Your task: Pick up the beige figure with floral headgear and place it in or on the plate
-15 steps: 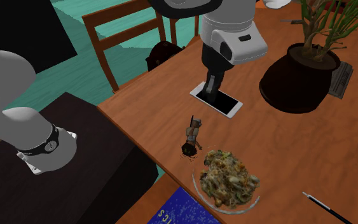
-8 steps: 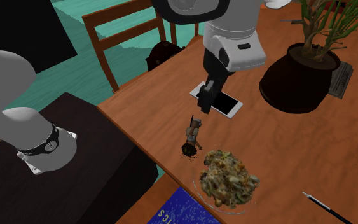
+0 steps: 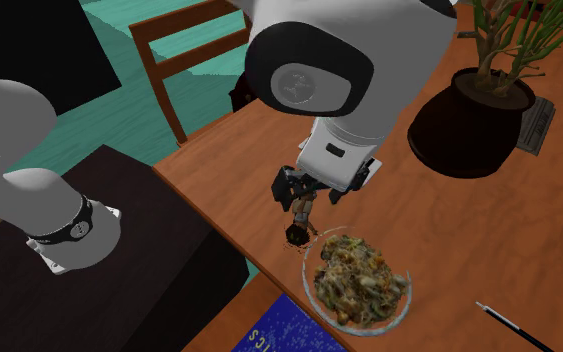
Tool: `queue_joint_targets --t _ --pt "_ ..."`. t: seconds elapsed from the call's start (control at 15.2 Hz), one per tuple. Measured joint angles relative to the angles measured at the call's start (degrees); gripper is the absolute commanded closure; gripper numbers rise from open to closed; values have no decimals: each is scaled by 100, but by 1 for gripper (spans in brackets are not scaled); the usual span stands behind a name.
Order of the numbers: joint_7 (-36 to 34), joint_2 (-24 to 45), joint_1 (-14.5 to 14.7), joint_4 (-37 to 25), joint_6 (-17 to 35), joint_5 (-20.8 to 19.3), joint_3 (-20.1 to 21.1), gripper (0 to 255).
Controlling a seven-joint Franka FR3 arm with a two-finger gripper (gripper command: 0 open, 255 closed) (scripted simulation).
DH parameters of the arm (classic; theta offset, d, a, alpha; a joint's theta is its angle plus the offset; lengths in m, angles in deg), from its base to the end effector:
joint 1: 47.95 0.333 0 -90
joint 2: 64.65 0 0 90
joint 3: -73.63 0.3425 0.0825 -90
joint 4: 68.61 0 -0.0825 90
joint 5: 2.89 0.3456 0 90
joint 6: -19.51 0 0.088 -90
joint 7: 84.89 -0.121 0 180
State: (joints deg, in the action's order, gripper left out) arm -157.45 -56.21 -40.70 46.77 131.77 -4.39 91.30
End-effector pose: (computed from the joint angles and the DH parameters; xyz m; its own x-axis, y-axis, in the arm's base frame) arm 0.4803 0.2156 0.4032 0.6763 -0.7323 -0.0796 -0.7133 -0.6780 0.1775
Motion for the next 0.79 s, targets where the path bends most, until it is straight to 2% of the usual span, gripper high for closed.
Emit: queue_joint_targets --t 0.4,0.79 --pt "-189 118 4 332 408 -30 -27 0" --pt "-199 121 7 390 470 -31 -26 0"
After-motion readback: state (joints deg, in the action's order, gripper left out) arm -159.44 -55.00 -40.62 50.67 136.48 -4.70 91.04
